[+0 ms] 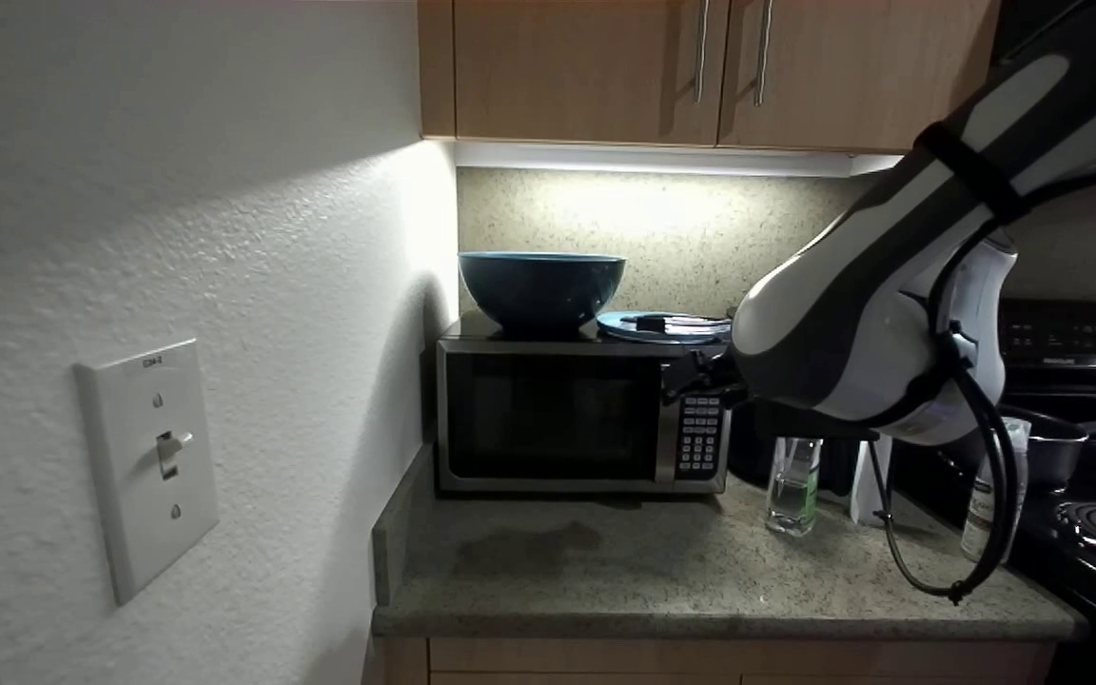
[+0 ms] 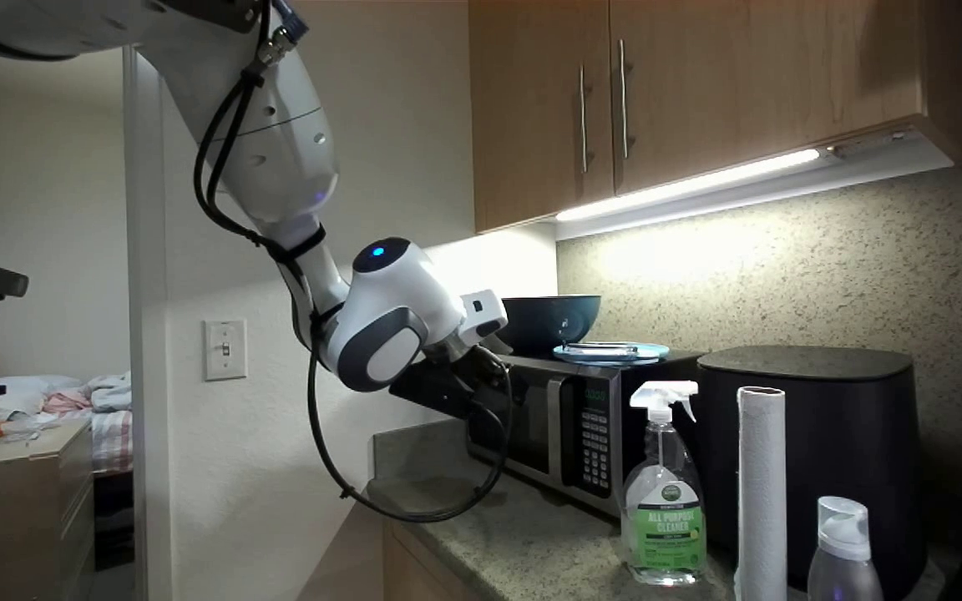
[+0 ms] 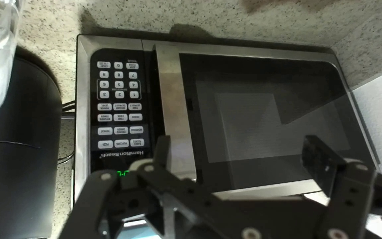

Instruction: Open the microwave door

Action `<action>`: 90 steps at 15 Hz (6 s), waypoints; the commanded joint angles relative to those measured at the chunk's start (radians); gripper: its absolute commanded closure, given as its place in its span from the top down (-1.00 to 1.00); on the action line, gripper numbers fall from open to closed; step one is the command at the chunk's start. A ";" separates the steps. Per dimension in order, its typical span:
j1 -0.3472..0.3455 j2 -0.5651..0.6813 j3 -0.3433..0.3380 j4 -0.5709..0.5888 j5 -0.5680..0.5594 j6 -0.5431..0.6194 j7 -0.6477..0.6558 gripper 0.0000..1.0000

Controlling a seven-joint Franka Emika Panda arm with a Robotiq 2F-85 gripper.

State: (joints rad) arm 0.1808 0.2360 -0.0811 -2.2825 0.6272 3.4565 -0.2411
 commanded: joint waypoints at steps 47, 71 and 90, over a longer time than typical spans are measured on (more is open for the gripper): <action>0.453 0.322 -0.472 0.345 0.305 -0.051 0.096 1.00; 0.458 0.552 -0.595 0.545 0.344 -0.119 0.204 1.00; 0.417 0.542 -0.546 0.548 0.341 -0.079 0.205 0.48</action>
State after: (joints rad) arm 0.6062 0.7900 -0.6454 -1.7325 0.9715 3.3509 -0.0324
